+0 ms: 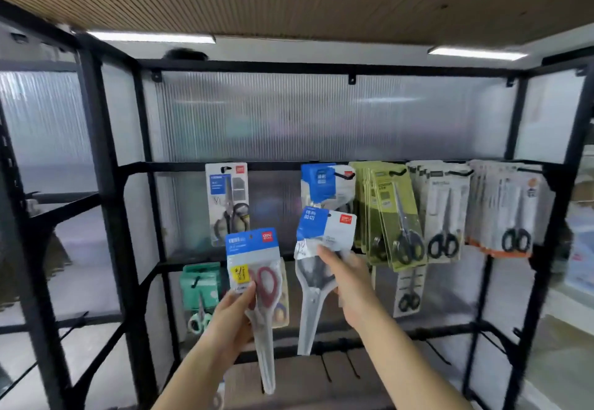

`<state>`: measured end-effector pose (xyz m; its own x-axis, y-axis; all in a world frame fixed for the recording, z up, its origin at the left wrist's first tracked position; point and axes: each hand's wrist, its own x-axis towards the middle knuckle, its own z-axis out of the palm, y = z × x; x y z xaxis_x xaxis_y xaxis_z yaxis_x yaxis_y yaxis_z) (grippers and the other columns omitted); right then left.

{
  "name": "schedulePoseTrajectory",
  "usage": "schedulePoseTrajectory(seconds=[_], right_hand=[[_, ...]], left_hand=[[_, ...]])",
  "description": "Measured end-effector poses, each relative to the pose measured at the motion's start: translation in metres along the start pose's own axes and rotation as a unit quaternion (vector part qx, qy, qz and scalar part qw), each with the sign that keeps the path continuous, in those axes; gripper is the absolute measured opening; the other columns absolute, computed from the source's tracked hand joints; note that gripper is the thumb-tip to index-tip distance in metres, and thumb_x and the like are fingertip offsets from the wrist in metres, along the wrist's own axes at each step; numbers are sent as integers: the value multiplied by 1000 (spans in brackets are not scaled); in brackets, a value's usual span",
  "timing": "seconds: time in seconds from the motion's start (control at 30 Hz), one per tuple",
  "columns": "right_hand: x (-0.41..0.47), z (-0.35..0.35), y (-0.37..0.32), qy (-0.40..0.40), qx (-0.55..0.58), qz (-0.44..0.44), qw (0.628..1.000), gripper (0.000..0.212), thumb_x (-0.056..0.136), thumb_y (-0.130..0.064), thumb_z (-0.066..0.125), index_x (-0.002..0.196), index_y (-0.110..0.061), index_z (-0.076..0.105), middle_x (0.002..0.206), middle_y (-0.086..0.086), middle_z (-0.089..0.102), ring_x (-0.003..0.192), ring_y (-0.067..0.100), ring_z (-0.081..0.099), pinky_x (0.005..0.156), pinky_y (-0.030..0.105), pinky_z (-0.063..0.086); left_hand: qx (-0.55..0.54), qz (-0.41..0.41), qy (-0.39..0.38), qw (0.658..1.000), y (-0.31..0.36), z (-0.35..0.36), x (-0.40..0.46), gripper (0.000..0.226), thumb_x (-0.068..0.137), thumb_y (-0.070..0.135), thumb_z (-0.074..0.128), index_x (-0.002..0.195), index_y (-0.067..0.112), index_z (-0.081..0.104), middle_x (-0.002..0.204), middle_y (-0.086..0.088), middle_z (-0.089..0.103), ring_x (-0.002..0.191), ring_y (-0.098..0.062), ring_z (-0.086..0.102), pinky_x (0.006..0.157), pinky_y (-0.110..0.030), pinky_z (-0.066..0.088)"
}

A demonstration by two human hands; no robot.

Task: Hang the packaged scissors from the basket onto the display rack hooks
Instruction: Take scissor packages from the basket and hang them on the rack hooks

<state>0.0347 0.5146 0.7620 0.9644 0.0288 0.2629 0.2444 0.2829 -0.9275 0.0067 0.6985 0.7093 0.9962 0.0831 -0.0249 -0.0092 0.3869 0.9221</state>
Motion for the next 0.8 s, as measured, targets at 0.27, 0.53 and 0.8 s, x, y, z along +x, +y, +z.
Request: schedulePoseTrajectory(seconds=[0.27,0.53,0.8], right_hand=[[42,-44,-43,17,-31,-64,997,17,89,-12,61,101,-24,65,90,-15,71,81,-1,66,66,14,48],[63,-44,-55,5,-70,-76,995,15,88,-32,62,83,-20,69,92,6,73,91,22,68,79,31,53],[82,-41,-55,40,-81,-115,989,20,89,-46,58,82,-28,67,89,-3,72,92,17,67,88,40,51]], left_hand=[[-60,-6,-30,998,-9,54,46,20,97,11,44,104,6,61,84,-8,72,68,-15,70,53,-22,54],[-55,16,-23,998,-5,61,68,21,97,16,46,105,10,64,94,-10,71,79,-19,67,76,-36,49],[-46,24,15,999,-14,45,73,24,98,18,45,114,5,58,87,-9,70,80,-22,63,75,-37,48]])
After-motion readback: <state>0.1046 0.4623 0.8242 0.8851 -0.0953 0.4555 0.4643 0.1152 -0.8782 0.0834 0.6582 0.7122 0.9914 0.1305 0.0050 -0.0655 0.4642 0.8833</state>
